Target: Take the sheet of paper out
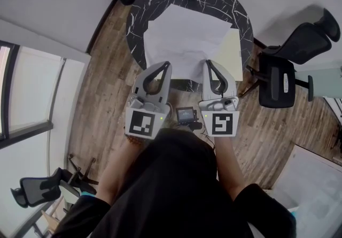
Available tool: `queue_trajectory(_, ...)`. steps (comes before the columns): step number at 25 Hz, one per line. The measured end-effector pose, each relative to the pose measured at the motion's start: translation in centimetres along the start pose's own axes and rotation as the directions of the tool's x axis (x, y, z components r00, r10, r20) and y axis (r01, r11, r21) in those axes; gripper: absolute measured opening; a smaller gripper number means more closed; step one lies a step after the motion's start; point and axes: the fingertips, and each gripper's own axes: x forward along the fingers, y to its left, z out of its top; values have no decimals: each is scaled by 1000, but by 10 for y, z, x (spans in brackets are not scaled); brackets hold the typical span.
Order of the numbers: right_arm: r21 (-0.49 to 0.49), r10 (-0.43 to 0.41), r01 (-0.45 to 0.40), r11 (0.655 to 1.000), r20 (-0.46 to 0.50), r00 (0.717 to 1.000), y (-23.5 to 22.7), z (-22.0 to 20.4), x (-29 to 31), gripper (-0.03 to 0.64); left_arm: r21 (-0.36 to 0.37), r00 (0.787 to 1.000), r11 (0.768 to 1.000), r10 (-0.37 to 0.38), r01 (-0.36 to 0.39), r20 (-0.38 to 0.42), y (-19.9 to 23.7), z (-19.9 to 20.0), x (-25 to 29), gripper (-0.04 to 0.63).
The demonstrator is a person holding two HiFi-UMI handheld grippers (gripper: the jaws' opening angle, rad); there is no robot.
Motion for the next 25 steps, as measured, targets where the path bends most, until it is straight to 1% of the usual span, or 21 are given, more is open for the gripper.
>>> queue_trajectory(6, -12, -4, 3, 1000, -29, 1000, 0, -4, 0, -2, -4, 1000, 1000, -1, 1, -3, 1, 1, -1, -6)
queue_trajectory(25, -22, -16, 15, 1000, -59, 998, 0, -13, -1, -3, -9, 1000, 1000, 2, -2, -3, 2, -3, -1, -6)
